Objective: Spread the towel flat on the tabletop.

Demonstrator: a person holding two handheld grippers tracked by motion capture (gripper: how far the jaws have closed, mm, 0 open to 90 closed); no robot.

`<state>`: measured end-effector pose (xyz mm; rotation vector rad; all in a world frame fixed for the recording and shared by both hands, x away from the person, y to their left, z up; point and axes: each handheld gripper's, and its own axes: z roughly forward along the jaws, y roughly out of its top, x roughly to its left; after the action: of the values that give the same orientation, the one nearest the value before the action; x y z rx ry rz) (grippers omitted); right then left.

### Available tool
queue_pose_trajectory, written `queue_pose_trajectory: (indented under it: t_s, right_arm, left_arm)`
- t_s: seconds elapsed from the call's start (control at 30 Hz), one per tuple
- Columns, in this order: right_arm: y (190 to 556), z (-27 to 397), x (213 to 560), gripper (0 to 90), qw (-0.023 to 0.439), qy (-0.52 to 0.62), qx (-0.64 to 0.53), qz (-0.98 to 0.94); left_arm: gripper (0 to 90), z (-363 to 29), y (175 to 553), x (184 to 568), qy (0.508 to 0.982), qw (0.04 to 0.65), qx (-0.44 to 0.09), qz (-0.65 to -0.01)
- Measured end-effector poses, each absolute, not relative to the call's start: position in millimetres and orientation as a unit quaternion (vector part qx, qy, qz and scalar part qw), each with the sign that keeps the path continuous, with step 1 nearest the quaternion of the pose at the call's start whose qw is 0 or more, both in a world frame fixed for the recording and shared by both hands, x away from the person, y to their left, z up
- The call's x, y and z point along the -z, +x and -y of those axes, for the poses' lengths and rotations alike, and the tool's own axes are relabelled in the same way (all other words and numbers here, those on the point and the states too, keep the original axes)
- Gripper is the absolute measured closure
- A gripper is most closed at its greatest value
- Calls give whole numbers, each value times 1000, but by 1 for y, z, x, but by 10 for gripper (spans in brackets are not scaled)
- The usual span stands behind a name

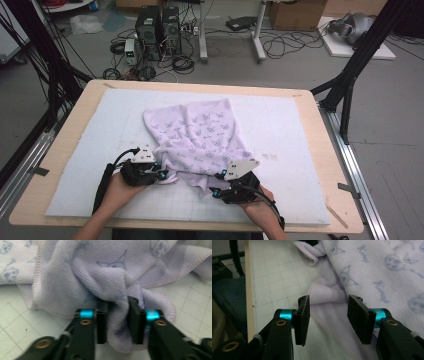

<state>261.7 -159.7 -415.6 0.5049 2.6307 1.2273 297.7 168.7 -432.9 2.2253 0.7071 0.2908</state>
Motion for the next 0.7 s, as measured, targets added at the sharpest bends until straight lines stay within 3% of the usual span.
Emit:
queue_pose_trajectory:
  t_s: [0.07,0.27,0.3,0.4,0.53,0.63,0.7]
  right_arm:
    - [262,161,415,525,109,172,-407,-890]
    - [260,166,414,522,90,192,-431,-877]
    - [259,162,415,521,88,186,-430,-879]
    - [256,152,416,517,78,173,-432,-882]
    - [257,143,419,513,63,172,-435,-881]
    - [261,134,425,520,58,173,-426,-886]
    - [264,128,431,577,58,170,-414,-892]
  left_arm:
    - [838,-171,297,433,873,386,-117,-274]
    - [849,-175,293,429,871,392,-115,-272]
    - [826,-176,292,427,870,396,-114,-271]
    - [637,-177,289,423,864,411,-105,-271]
    - [536,-176,287,424,866,413,-95,-266]
    - [580,-173,290,429,874,399,-93,-262]
    - [745,-171,292,432,879,389,-96,-257]
